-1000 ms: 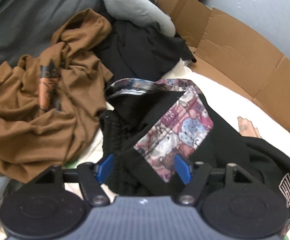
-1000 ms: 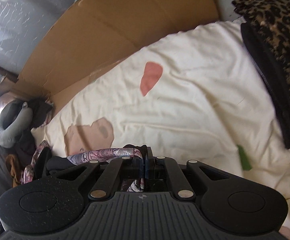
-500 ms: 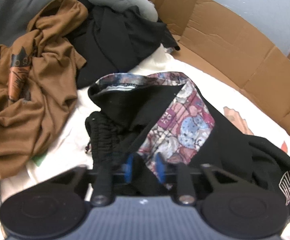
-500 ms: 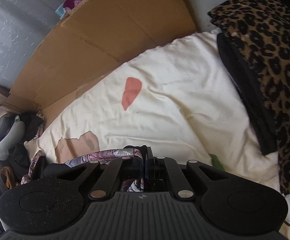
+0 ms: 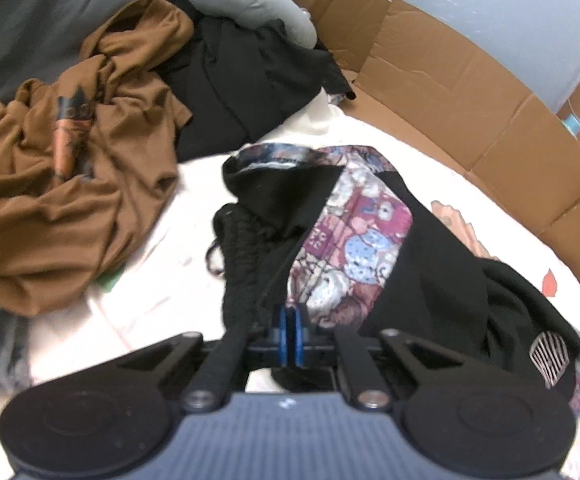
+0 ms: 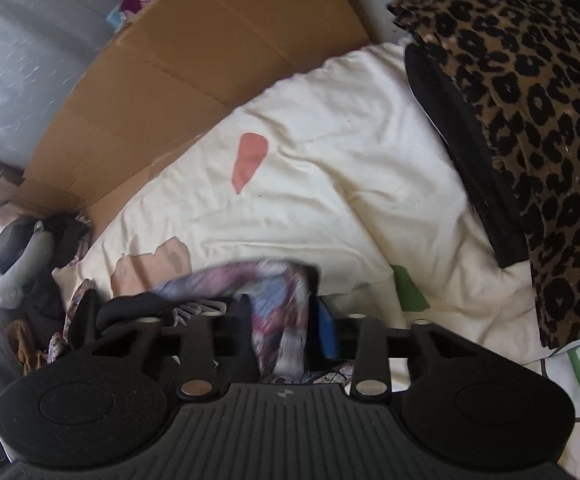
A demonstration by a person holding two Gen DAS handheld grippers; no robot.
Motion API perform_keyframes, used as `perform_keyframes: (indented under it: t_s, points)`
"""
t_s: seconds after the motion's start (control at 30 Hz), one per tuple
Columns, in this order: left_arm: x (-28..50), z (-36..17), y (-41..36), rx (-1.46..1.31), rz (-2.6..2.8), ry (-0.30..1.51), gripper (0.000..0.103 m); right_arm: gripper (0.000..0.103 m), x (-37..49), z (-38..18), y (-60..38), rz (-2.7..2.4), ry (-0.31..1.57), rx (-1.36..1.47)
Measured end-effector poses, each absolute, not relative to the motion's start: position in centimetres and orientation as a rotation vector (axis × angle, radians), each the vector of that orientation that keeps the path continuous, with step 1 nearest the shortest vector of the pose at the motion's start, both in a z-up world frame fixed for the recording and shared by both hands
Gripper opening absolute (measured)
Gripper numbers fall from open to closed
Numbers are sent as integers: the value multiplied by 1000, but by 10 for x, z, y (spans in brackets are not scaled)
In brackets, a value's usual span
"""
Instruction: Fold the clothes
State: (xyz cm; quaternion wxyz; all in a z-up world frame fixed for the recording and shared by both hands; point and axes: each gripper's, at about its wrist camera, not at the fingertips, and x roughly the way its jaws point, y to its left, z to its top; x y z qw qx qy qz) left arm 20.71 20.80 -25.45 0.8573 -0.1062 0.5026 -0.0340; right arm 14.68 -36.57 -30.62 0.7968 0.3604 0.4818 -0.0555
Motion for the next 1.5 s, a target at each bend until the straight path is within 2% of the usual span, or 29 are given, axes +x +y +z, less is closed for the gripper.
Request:
perform_keyframes:
  t_s: [0.67,1.17,1.5]
  points:
    - [126,-208,223,-126,15,1119,4,59,121,-275,-359,-101,1007,770]
    - [86,-184,259,-70,102,1173,4,60,111,-257,-343,-30,1012,727]
    - [44,-199,283,-11,141,1285,4,60,115,-249,-324,-1,1034,669]
